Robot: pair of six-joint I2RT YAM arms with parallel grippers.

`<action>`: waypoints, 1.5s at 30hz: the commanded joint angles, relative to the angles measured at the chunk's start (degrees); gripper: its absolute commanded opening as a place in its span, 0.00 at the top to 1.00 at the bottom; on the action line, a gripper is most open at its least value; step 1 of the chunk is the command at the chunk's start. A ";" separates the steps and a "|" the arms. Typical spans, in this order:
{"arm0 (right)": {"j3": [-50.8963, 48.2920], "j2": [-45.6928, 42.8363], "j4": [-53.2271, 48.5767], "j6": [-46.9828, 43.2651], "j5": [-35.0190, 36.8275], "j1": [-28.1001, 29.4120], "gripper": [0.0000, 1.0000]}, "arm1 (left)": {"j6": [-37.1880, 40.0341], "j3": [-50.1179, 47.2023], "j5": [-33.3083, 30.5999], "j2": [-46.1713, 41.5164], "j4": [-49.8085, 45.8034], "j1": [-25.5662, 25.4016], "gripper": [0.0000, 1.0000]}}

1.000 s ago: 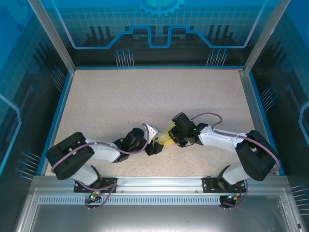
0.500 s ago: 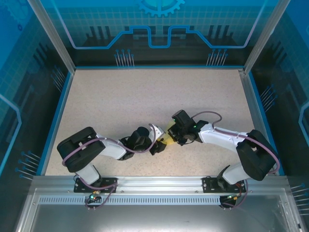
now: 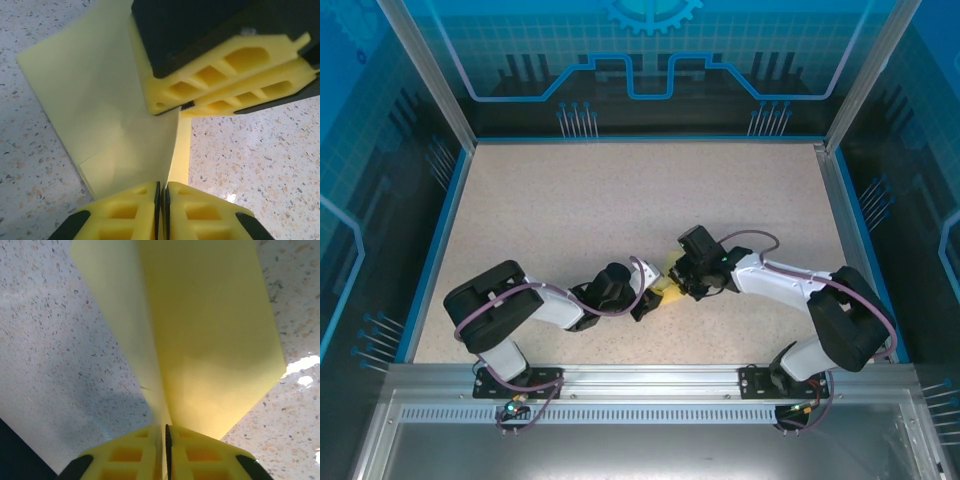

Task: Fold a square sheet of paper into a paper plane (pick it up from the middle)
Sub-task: Fourth fold the wing at the center of the table.

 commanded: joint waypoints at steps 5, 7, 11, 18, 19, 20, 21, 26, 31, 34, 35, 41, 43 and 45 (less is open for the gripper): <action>0.05 -5.22 0.31 -16.93 -2.12 -4.93 0.40 | -5.72 0.41 -0.12 -0.15 0.92 -0.35 0.88; -1.61 -7.23 2.27 -24.32 -2.41 -5.88 0.34 | -9.65 0.12 -0.28 -0.38 1.04 -0.36 0.89; -5.23 -9.41 3.83 -33.44 -4.71 -7.18 0.34 | -15.89 0.28 -0.54 -0.65 -0.23 -0.33 0.90; -11.29 -11.33 11.73 -39.87 -8.44 -7.88 0.37 | -24.73 0.55 -0.80 -0.23 0.20 -0.34 0.92; -11.44 -10.96 11.99 -40.47 -8.95 -7.88 0.37 | -25.84 0.41 -0.81 -0.12 0.70 -0.40 0.92; -11.61 -10.38 12.32 -40.63 -9.31 -7.87 0.38 | -26.87 0.06 -0.94 -0.12 1.34 -0.38 0.92; -11.90 -9.67 13.29 -41.21 -10.26 -7.89 0.39 | -28.08 -0.38 -1.27 -0.27 2.00 -0.33 0.92; -11.25 -6.34 14.83 -42.24 -11.50 -7.95 0.41 | -31.89 -0.54 -3.53 -0.39 0.90 -0.33 0.93; -9.25 -2.94 15.53 -42.64 -12.65 -8.13 0.43 | -35.32 -1.04 -3.80 -0.08 1.69 -0.36 0.93; -7.98 -0.90 15.31 -42.79 -12.87 -8.11 0.43 | -36.68 -1.04 -3.88 -0.10 1.25 -0.33 0.94; -7.61 -0.22 15.33 -42.74 -12.95 -8.20 0.43 | -37.15 -1.04 -3.76 0.01 1.37 -0.34 0.94; -6.62 2.44 16.65 -42.41 -13.81 -8.13 0.44 | -40.72 -1.19 -3.74 0.50 1.17 -0.16 0.94; -6.54 3.12 16.75 -42.50 -13.79 -8.20 0.46 | -42.34 -1.62 -3.98 0.79 1.68 0.06 0.94; -6.29 3.99 16.54 -42.76 -13.76 -8.29 0.47 | -44.18 -1.70 -3.88 1.40 2.23 0.27 0.94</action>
